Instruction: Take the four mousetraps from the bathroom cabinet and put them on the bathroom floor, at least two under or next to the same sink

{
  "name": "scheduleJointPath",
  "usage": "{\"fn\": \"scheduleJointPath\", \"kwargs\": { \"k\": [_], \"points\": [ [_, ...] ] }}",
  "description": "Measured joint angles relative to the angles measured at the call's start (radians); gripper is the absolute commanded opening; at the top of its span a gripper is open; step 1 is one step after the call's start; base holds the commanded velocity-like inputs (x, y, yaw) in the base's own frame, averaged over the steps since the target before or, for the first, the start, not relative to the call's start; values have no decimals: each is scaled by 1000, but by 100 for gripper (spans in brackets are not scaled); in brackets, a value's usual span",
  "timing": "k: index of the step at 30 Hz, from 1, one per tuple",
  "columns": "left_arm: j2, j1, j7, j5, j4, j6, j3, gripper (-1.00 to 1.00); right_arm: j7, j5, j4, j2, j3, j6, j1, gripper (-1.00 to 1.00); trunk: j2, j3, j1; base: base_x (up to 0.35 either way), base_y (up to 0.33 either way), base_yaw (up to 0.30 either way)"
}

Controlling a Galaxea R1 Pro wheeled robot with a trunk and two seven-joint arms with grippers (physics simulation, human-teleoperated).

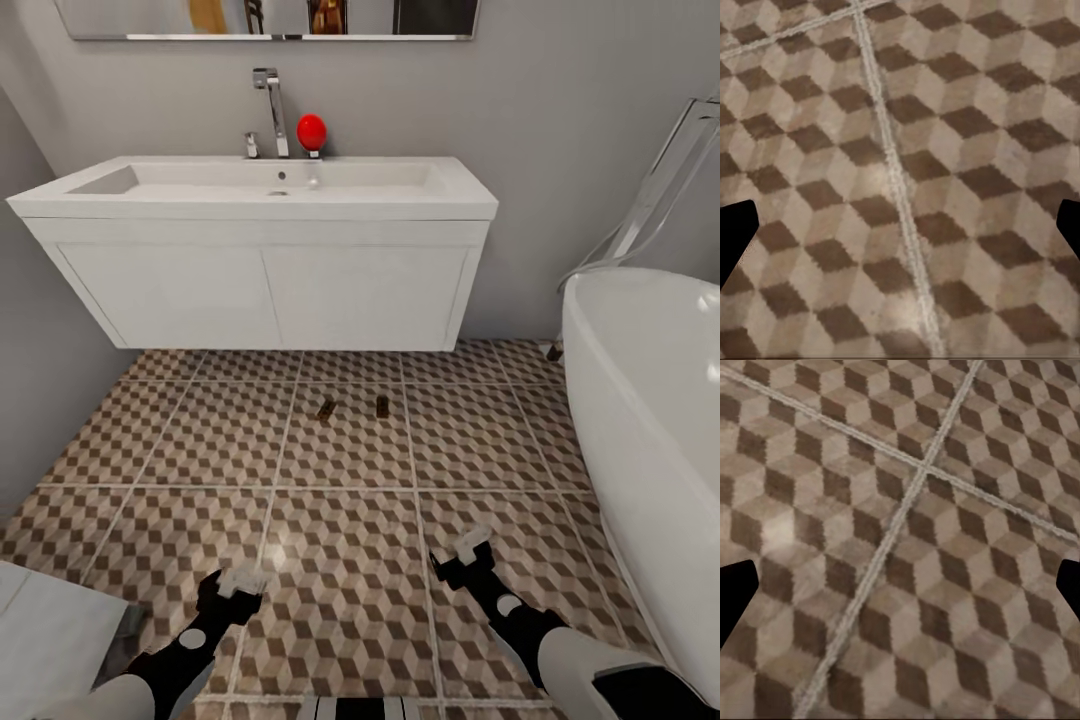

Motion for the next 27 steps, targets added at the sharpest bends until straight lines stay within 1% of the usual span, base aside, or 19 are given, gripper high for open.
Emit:
{"fn": "scheduleJointPath", "kwargs": {
  "k": [1, 3, 4, 6, 7, 8, 12, 18, 19, 23, 27],
  "points": [
    [0, 1, 0, 0, 38, -52, 0, 100, 0, 0, 0, -2, 0, -10, 12, 100, 7, 3, -4, 0, 0, 0],
    [-1, 1, 0, 0, 78, -108, 0, 100, 0, 0, 0, -5, 0, -20, 25, 100, 21, 9, -12, 0, 0, 0],
    [-1, 2, 0, 1, 117, -160, 1, 100, 0, 0, 0, -7, 0, -32, 38, 100, 28, 12, -15, 0, 0, 0],
    [-3, 2, 0, 2, 156, -209, 0, 100, 0, 0, 0, -10, 0, -44, 49, 100, 42, 19, -23, 0, 0, 0],
    [-3, 3, 0, 3, 181, -247, 1, 100, 0, 0, 0, -12, 0, -57, 57, 100, 49, 22, -27, 0, 0, 0],
    [-3, 3, 0, 3, 191, -265, 1, 100, 0, 0, 0, -13, 0, -63, 60, 100, 56, 25, -31, 0, 0, 0],
    [-2, 18, -4, 4, 214, -321, 1, 100, 0, 0, 0, -15, 0, -83, 77, 100, 84, 38, -46, 0, 0, 0],
    [1, 61, -10, 6, 226, -388, 1, 100, 0, -1, 0, -16, 0, -104, 102, 100, 126, 56, -69, 0, 0, 0],
    [2, 74, -10, 6, 227, -408, 1, 100, 0, -1, 0, -18, 0, -111, 114, 100, 133, 59, -73, 0, 0, 0],
    [4, 106, -10, 7, 229, -446, 1, 100, 0, -1, 0, -23, 0, -134, 143, 100, 161, 72, -88, 0, 0, 0],
    [4, 123, -10, 8, 230, -460, 1, 100, -1, -2, 0, -24, 0, -164, 163, 100, 189, 85, -104, 0, 0, 0]
  ]
}}
